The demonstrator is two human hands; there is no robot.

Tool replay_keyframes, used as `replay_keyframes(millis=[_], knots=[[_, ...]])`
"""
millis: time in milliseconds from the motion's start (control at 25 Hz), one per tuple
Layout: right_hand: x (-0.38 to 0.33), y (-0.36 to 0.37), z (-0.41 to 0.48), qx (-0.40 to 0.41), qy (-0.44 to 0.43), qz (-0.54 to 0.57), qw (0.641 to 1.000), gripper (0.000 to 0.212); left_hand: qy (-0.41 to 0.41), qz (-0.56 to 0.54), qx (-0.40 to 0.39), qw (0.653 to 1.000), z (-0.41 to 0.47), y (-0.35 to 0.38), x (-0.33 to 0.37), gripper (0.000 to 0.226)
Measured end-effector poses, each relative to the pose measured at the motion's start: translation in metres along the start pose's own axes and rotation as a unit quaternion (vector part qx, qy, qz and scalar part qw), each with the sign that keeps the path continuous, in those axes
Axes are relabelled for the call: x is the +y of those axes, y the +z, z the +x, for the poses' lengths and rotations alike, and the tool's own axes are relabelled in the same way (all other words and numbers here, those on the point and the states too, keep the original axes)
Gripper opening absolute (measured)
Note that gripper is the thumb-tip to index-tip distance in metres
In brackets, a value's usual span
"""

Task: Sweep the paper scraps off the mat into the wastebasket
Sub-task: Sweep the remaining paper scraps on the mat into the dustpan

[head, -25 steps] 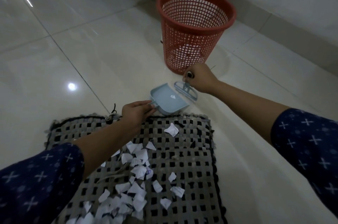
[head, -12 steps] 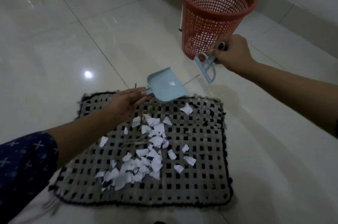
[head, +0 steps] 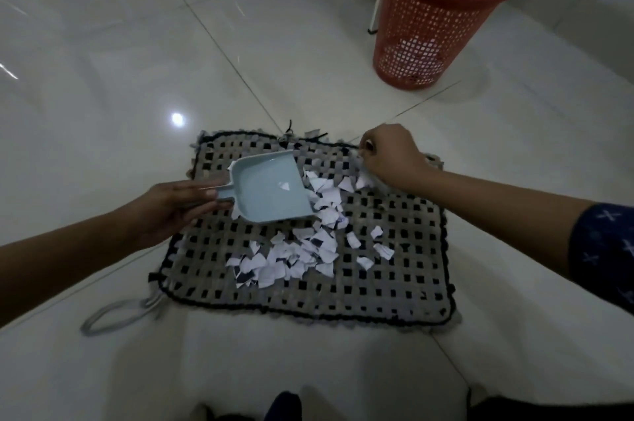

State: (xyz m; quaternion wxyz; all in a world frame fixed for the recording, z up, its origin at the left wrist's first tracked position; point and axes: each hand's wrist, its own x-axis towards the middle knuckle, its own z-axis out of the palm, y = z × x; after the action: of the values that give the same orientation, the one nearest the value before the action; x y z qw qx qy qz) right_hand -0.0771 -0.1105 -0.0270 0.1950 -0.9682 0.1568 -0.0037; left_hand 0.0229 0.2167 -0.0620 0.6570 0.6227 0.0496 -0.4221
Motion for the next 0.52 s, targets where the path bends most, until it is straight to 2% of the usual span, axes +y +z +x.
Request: replay_keyframes(millis=[120, 240, 320, 440, 520], knots=[[-0.043, 0.008, -0.011, -0.053, -0.066, 0.037, 0.996, 0.016, -0.022, 0.01, 0.029, 0.999, -0.011, -0.03, -0.018, 0.033], [-0.049, -0.009, 0.008, -0.023, -0.083, 0.055, 0.995, 0.014, -0.033, 0.01, 0.034, 0.999, -0.019, -0.049, -0.027, 0.036], [-0.037, -0.015, 0.02, -0.016, -0.078, 0.036, 0.996, 0.014, -0.035, 0.007, 0.038, 0.999, -0.024, -0.055, -0.026, 0.026], [-0.029, 0.004, 0.018, -0.033, -0.078, 0.001, 0.996, 0.015, -0.028, -0.005, 0.057, 0.998, -0.028, -0.062, -0.024, 0.039], [-0.041, 0.021, 0.009, -0.054, -0.108, -0.01, 0.993, 0.016, -0.025, -0.011, 0.068, 0.997, -0.029, -0.067, -0.023, 0.039]])
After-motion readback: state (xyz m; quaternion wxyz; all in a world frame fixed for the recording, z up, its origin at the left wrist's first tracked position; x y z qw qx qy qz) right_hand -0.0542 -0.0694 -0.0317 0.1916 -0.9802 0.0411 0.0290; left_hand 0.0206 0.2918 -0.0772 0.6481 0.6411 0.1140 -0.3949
